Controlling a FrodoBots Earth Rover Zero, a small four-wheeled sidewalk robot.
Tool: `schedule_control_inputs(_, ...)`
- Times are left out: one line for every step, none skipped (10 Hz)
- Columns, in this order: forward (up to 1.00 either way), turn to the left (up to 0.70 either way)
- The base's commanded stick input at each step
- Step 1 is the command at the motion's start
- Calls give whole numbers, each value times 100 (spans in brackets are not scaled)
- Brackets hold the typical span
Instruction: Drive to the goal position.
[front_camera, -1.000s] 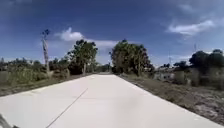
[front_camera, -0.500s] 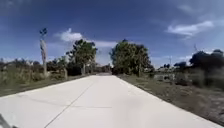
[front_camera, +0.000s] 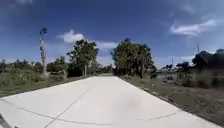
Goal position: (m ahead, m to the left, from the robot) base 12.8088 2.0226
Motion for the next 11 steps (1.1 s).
schedule_control_inputs(85, 0)
schedule_control_inputs(85, 0)
schedule_control_inputs(85, 0)
schedule_control_inputs(85, 0)
schedule_control_inputs(85, 0)
schedule_control_inputs(85, 0)
schedule_control_inputs(85, 0)
schedule_control_inputs(85, 0)
schedule_control_inputs(85, 0)
schedule_control_inputs(85, 0)
schedule_control_inputs(85, 0)
